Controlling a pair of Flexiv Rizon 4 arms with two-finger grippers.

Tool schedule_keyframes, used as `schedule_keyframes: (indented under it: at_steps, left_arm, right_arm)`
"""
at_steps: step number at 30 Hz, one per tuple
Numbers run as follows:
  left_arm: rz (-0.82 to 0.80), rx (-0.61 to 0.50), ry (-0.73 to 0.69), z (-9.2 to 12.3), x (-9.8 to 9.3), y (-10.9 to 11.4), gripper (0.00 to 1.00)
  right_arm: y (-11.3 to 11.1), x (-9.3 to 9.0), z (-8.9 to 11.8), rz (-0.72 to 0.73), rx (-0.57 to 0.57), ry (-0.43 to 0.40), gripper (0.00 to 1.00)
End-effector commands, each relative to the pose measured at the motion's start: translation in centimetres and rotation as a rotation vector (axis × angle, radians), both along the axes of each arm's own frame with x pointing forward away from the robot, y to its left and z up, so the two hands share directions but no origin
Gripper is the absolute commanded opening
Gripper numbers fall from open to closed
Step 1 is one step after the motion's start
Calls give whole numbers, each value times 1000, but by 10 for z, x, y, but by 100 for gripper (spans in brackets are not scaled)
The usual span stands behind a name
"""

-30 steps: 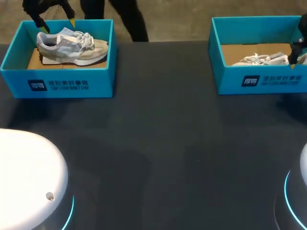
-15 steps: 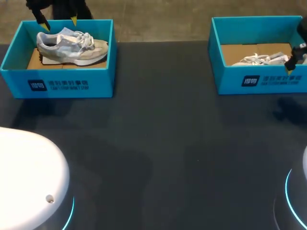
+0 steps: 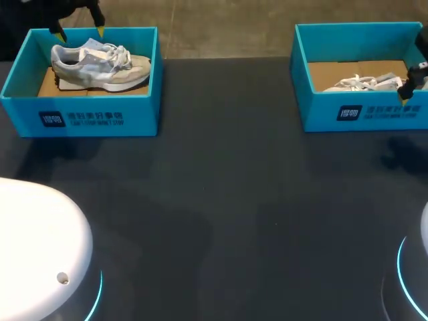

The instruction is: Take the shoe out of the shoebox, open the shoe tongue, remove and reinsert the insole, then place the shoe into the shoebox

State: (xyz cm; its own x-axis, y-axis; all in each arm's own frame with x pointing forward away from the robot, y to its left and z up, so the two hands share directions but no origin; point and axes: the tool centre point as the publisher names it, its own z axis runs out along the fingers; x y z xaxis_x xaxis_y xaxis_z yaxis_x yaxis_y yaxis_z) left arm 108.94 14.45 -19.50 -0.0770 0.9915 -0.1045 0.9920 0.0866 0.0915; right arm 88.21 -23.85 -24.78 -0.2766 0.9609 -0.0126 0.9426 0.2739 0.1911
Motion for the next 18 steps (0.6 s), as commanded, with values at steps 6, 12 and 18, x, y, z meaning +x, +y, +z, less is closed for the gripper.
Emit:
schedule_keyframes:
  at_steps: [6, 12, 18]
  left_arm:
    - [-47, 45, 4, -20, 39, 50, 100]
    - [-20, 85, 13, -38, 54, 81, 100]
    - [14, 101, 8, -52, 72, 104, 100]
  right_arm:
    - [0, 0, 0, 1, 0, 0, 100]
    - [0, 0, 0, 1, 0, 0, 100]
    - [0, 0, 0, 1, 0, 0, 100]
